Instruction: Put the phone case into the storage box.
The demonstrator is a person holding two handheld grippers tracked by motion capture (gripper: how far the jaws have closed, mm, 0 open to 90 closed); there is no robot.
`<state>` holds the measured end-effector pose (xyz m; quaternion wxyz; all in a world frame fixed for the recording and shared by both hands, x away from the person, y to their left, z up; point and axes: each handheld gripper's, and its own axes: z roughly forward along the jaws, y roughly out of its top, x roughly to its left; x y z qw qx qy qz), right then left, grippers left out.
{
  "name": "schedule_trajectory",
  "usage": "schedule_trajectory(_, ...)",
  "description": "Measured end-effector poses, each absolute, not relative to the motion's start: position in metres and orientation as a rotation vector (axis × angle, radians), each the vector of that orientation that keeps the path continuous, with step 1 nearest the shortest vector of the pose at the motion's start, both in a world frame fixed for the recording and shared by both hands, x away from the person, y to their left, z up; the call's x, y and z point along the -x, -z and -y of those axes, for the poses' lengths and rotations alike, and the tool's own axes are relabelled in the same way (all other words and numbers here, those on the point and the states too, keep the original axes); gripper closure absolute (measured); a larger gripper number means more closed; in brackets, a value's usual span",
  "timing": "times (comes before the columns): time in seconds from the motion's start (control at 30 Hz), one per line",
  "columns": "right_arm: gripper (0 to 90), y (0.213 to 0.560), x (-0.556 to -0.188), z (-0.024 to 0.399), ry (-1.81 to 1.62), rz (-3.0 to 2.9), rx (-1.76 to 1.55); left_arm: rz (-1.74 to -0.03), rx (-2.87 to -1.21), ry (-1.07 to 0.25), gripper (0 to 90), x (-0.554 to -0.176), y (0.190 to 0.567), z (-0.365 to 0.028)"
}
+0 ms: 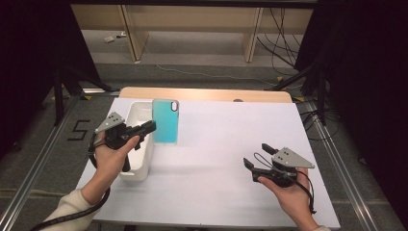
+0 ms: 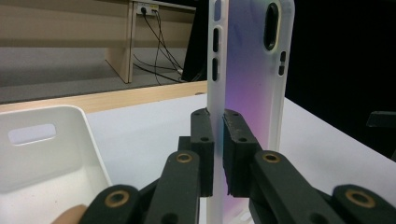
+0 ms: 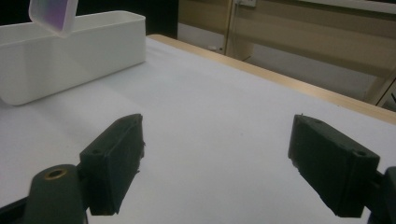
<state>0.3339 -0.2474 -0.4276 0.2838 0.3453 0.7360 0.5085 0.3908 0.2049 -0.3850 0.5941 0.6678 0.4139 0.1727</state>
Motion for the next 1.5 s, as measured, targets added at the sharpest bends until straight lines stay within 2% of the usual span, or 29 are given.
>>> schedule_trajectory(1.5,18.9,0.426,-0.332,0.247,-1.366,-1.980,-0.947,-0.982,-1.566,-0.439,83.7,-0.395,0.384,-0.217)
